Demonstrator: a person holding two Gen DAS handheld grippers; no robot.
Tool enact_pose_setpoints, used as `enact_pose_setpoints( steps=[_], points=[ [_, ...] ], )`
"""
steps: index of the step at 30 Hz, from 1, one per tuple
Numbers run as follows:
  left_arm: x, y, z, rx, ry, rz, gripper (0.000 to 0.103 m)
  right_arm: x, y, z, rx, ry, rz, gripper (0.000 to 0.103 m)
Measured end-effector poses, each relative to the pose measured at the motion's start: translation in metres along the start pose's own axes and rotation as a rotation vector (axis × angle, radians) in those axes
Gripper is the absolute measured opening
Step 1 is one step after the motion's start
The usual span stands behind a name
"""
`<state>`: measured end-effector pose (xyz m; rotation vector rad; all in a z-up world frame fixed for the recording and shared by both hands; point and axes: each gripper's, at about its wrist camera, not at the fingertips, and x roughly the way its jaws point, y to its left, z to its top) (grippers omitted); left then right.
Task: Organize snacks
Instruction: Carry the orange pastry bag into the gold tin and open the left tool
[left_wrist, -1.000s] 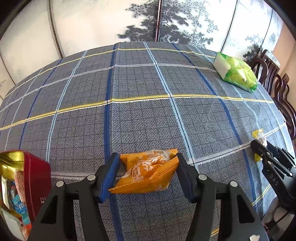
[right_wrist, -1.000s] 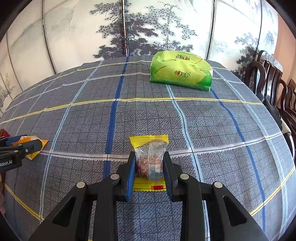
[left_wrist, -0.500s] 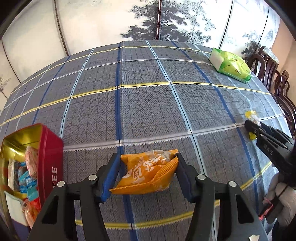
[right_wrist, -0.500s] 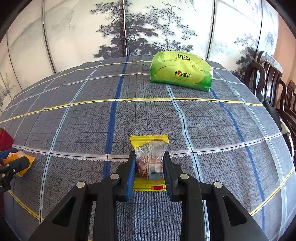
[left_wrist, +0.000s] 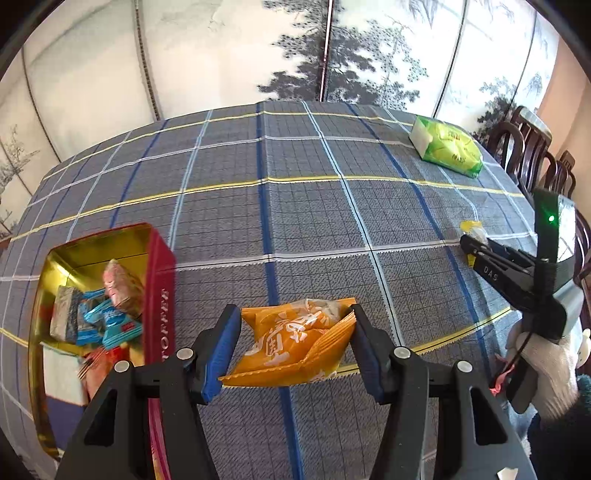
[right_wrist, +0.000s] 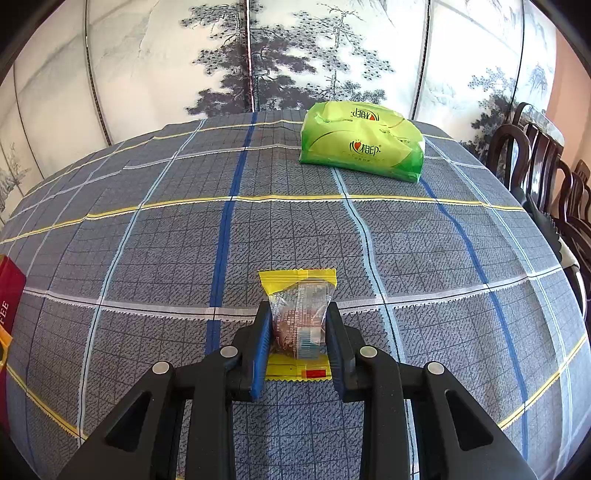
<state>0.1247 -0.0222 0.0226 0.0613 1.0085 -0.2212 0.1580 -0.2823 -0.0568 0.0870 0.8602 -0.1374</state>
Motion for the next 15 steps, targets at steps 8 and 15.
enact_pose_setpoints(
  steps=[8, 15],
  points=[
    [-0.034, 0.030, 0.002, -0.062, -0.034, 0.011, 0.054, 0.000, 0.000, 0.000, 0.000, 0.000, 0.000, 0.029],
    [-0.053, 0.071, 0.006, -0.116, -0.065, 0.069, 0.055, 0.000, 0.000, 0.000, -0.001, 0.000, -0.001, 0.029]
  ],
)
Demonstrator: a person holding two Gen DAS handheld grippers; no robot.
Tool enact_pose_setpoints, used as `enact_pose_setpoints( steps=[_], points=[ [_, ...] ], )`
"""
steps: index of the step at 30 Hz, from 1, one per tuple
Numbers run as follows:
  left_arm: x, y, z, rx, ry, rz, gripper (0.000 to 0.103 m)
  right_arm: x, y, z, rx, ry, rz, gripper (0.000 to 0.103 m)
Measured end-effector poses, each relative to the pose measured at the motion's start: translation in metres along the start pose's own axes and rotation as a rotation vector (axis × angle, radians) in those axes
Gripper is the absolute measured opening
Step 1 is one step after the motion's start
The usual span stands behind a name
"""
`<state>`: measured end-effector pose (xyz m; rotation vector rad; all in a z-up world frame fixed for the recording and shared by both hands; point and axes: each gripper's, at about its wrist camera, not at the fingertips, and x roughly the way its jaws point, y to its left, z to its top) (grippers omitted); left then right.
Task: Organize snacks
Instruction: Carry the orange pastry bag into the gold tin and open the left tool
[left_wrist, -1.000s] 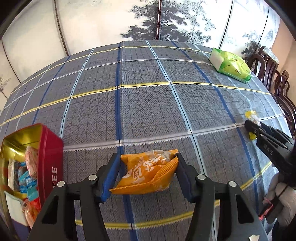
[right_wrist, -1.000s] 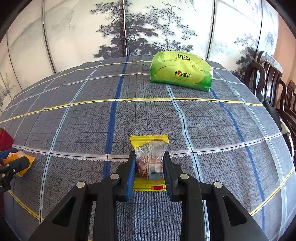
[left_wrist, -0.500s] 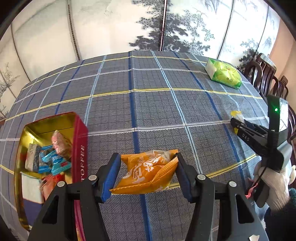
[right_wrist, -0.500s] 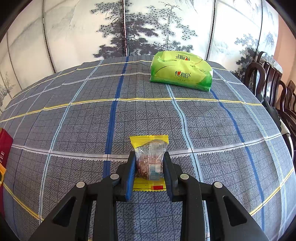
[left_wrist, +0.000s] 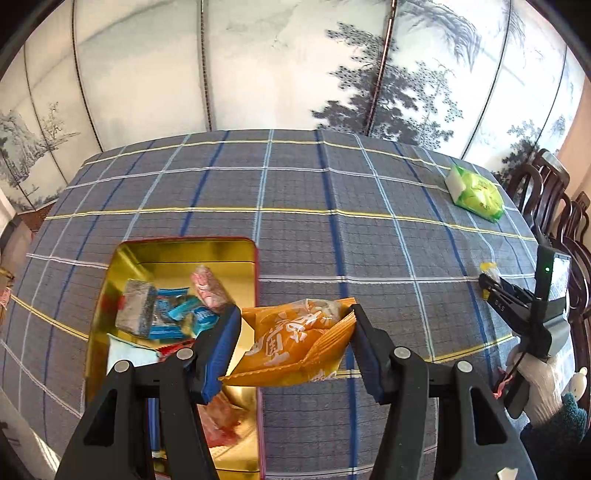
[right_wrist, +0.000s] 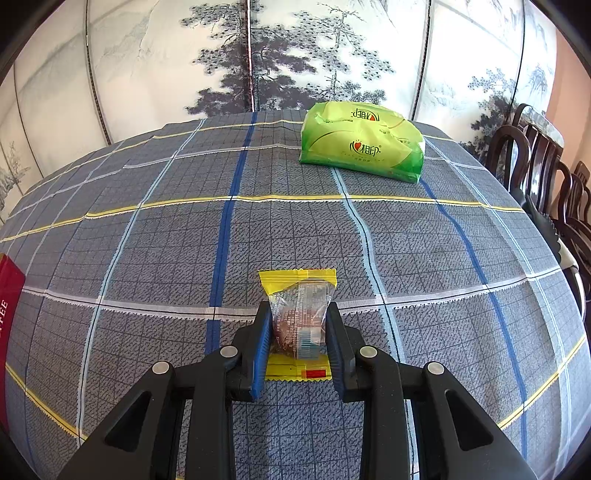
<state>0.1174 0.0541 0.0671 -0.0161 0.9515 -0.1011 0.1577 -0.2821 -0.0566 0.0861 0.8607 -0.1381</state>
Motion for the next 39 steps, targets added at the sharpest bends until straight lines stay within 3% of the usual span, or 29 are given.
enact_pose_setpoints(
  steps=[8, 21, 39],
  points=[
    [0.008, 0.056, 0.004, -0.069, -0.001, 0.118, 0.055, 0.000, 0.000, 0.000, 0.000, 0.000, 0.000, 0.029],
    [0.045, 0.110, 0.001, -0.091, 0.055, 0.221, 0.055, 0.000, 0.001, 0.000, -0.002, 0.001, -0.002, 0.029],
    [0.082, 0.127, -0.003, -0.066, 0.107, 0.244, 0.057, 0.000, 0.001, 0.000, -0.003, 0.001, -0.003, 0.029]
  ],
)
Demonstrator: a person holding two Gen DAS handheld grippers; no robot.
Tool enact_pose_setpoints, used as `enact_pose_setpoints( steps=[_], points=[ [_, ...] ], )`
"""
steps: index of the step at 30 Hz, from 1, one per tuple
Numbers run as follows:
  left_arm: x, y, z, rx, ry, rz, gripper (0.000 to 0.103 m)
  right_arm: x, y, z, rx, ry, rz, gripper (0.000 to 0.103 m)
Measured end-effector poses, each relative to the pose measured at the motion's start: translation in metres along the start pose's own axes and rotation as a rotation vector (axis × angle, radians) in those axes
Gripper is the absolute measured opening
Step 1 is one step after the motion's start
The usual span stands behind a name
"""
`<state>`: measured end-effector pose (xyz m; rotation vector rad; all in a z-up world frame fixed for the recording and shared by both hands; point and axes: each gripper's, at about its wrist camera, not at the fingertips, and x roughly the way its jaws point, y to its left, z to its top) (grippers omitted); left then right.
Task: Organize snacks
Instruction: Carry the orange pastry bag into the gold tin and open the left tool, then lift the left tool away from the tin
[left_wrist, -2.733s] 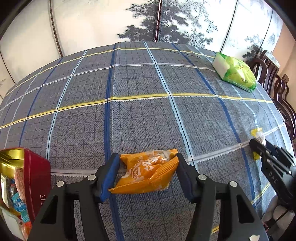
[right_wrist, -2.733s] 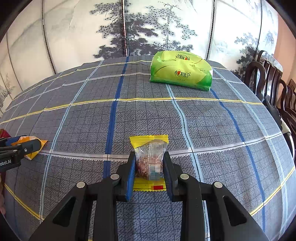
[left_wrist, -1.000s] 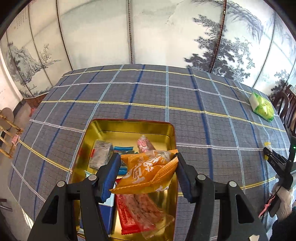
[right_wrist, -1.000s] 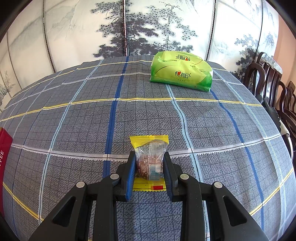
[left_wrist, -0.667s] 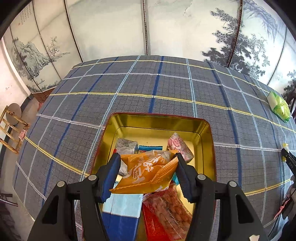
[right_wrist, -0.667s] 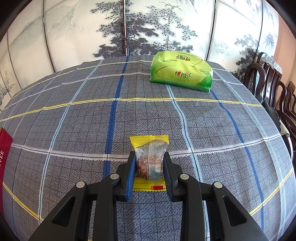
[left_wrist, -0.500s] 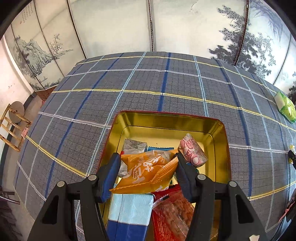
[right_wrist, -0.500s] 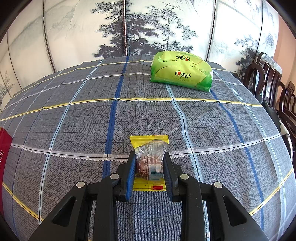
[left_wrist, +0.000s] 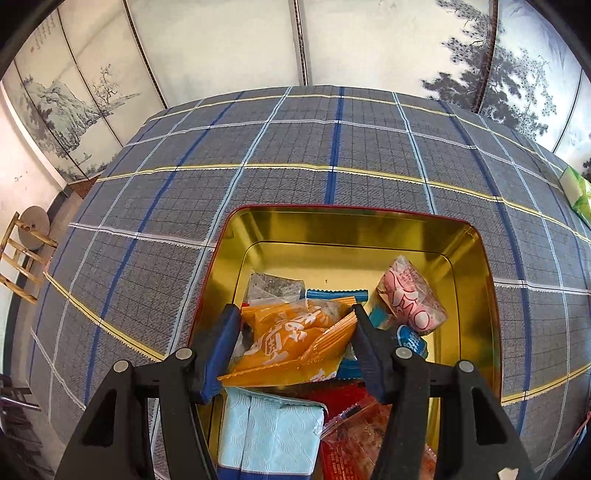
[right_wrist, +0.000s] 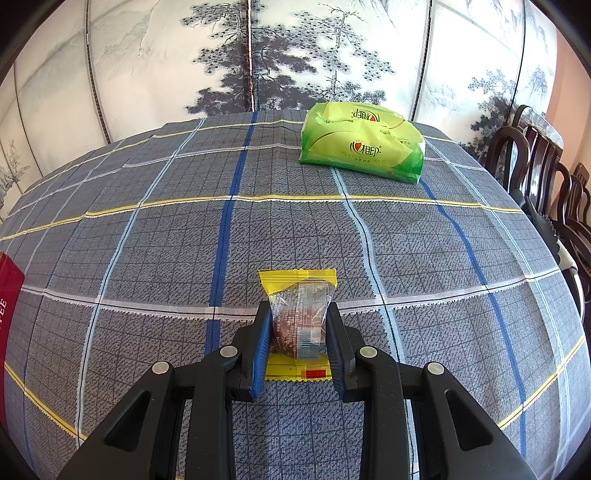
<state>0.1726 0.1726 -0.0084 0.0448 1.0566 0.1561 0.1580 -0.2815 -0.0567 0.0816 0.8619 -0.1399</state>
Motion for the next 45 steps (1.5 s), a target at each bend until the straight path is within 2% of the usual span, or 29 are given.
enact_pose_setpoints(
  steps=[14, 25, 34, 45],
  points=[
    [0.001, 0.001, -0.003, -0.004, 0.030, -0.006, 0.063, 0.000, 0.000, 0.000, -0.002, 0.000, -0.002, 0.029],
    [-0.024, -0.005, -0.005, 0.022, -0.020, -0.015, 0.069, 0.000, 0.000, 0.000, -0.002, 0.000, -0.002, 0.029],
    [-0.054, -0.008, -0.013, 0.008, -0.065, -0.023, 0.071, 0.000, 0.000, 0.000, -0.001, 0.001, -0.001, 0.029],
    [-0.071, 0.003, -0.028, -0.041, -0.074, -0.042, 0.072, 0.000, -0.001, 0.000, 0.002, 0.001, 0.004, 0.029]
  ],
)
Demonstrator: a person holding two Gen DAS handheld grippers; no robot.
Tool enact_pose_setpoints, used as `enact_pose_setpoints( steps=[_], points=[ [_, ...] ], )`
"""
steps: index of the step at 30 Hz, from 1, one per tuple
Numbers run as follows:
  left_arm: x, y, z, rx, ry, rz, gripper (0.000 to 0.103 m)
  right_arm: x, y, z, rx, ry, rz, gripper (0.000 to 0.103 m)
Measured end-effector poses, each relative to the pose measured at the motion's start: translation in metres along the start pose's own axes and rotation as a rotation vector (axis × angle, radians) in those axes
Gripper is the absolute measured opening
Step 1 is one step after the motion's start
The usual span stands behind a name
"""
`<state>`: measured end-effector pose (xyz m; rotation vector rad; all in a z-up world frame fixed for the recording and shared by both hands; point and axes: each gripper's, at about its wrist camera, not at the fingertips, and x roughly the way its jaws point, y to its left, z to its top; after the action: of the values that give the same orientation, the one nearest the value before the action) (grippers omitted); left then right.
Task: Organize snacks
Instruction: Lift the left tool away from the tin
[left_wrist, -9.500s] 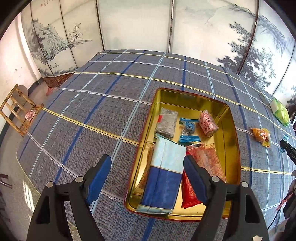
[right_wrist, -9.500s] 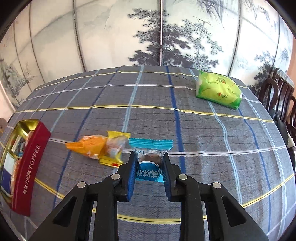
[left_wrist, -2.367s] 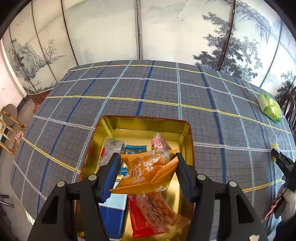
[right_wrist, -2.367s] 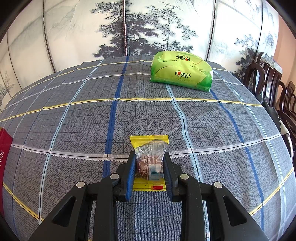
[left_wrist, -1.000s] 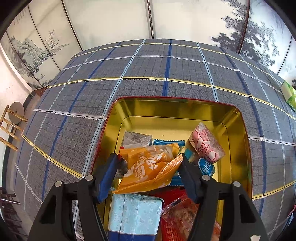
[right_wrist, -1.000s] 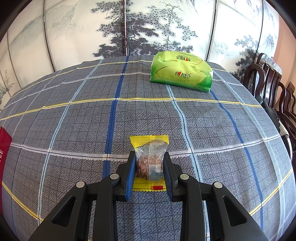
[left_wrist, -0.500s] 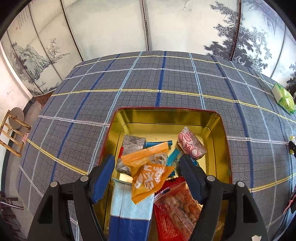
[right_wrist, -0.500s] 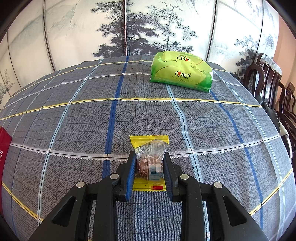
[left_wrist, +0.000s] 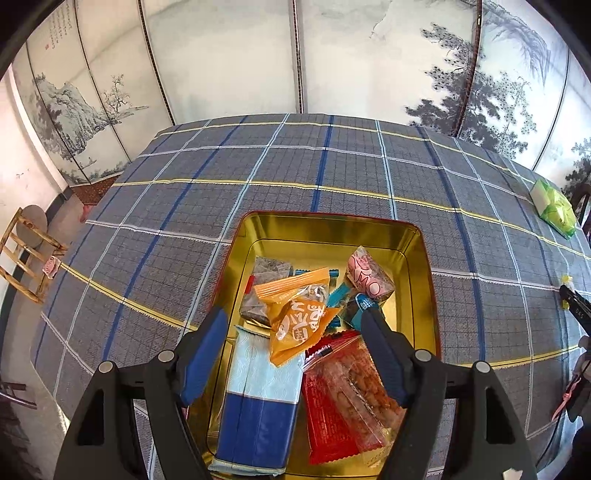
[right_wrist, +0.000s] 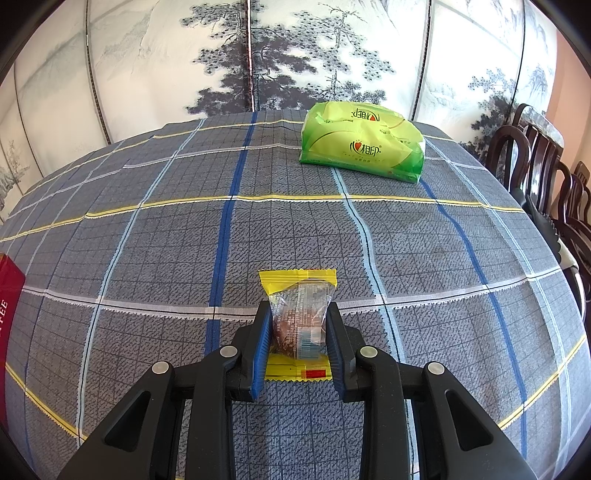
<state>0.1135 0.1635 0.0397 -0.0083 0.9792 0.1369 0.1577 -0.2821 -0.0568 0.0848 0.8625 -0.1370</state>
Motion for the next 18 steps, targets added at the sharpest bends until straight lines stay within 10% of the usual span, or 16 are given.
enact_pose_setpoints(
  steps=[18],
  points=[
    [-0.011, 0.018, -0.016, -0.027, 0.002, -0.008, 0.072, 0.000, -0.001, -0.001, -0.008, 0.012, -0.013, 0.029]
  ],
)
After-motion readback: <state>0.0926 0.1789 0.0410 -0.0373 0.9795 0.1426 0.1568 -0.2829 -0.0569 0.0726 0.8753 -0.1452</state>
